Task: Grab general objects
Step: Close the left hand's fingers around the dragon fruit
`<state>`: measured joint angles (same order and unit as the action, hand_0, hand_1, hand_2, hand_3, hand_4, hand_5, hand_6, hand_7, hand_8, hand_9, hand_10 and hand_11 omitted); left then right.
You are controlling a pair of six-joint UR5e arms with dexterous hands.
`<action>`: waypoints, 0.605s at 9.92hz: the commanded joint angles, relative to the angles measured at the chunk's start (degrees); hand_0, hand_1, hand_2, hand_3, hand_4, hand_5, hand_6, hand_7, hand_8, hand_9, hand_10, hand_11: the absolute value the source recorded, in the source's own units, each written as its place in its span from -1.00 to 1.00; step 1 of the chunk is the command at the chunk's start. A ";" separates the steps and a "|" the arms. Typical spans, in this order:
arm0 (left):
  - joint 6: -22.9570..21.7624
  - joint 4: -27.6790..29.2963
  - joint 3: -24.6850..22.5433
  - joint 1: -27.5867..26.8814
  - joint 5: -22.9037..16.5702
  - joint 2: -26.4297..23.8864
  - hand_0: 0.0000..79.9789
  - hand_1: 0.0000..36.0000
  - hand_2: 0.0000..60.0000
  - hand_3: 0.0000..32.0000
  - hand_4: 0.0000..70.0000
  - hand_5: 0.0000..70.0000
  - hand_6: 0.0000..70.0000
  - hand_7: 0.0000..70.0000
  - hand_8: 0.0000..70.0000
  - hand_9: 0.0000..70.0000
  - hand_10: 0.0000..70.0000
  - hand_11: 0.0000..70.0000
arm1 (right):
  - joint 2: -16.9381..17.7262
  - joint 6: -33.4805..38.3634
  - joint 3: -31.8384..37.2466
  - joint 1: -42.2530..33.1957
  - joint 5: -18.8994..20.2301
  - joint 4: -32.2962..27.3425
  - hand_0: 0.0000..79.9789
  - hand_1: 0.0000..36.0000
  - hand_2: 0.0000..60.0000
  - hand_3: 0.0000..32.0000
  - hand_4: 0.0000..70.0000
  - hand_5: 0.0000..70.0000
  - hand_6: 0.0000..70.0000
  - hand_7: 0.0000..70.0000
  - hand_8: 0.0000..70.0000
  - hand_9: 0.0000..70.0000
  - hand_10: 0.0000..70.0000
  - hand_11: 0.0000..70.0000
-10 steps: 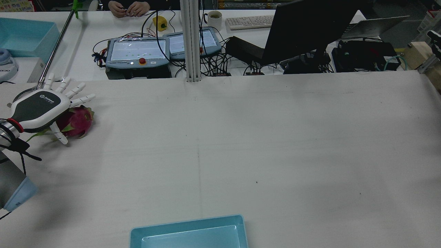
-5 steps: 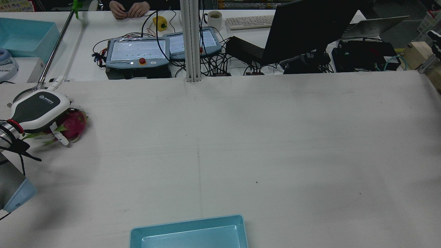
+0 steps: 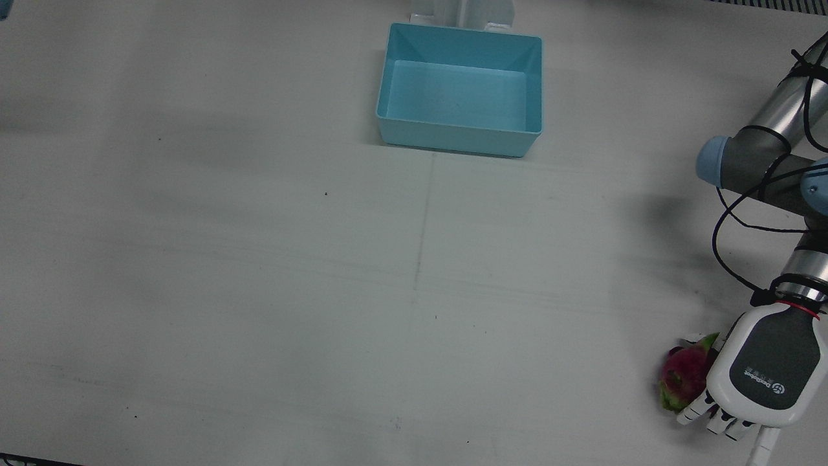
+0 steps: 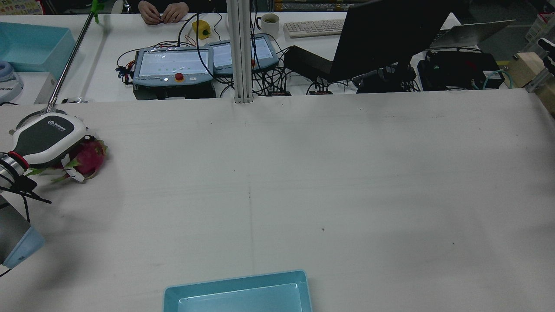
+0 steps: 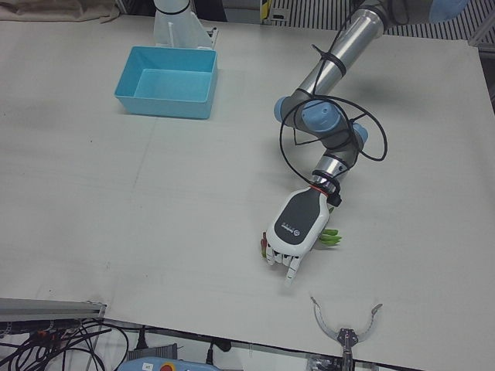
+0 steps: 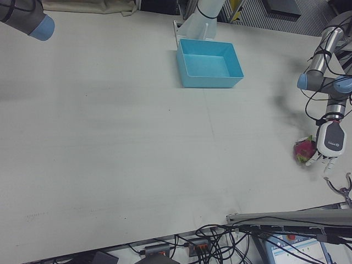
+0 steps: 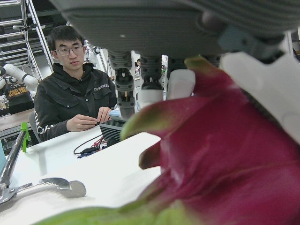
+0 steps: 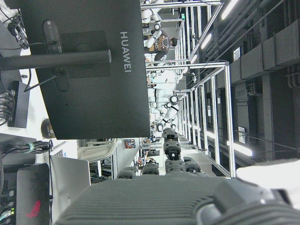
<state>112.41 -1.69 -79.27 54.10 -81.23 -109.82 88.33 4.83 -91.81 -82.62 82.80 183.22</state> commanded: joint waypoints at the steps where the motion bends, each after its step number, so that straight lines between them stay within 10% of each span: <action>1: -2.71 -1.54 -1.40 0.13 -0.33 -0.13 0.03 -1.00 0.16 -1.00 1.00 0.75 1.00 1.00 1.00 1.00 1.00 1.00 | 0.00 0.00 -0.12 0.00 0.00 0.03 -1.00 -1.00 -1.00 -1.00 -1.00 -1.00 -1.00 -1.00 -1.00 -1.00 -1.00 -1.00; 4: -7.72 -13.91 -13.07 0.13 -1.38 -1.61 0.00 -1.00 0.42 -1.00 1.00 0.99 1.00 1.00 1.00 1.00 1.00 1.00 | 0.00 -0.09 -0.12 0.00 0.00 0.03 -1.00 -1.00 -1.00 -1.00 -1.00 -1.00 -1.00 -1.00 -1.00 -1.00 -1.00 -1.00; 6: -13.34 -18.33 -13.72 0.74 -7.25 -6.09 -0.05 -1.00 1.00 -1.00 1.00 1.00 1.00 1.00 1.00 1.00 1.00 1.00 | 0.00 -0.09 -0.21 0.00 0.00 0.03 -1.00 -1.00 -1.00 -1.00 -1.00 -1.00 -1.00 -1.00 -1.00 -1.00 -1.00 -1.00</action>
<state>104.90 -13.68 -89.98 54.33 -83.24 -111.67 88.33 4.78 -91.96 -82.62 82.82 183.25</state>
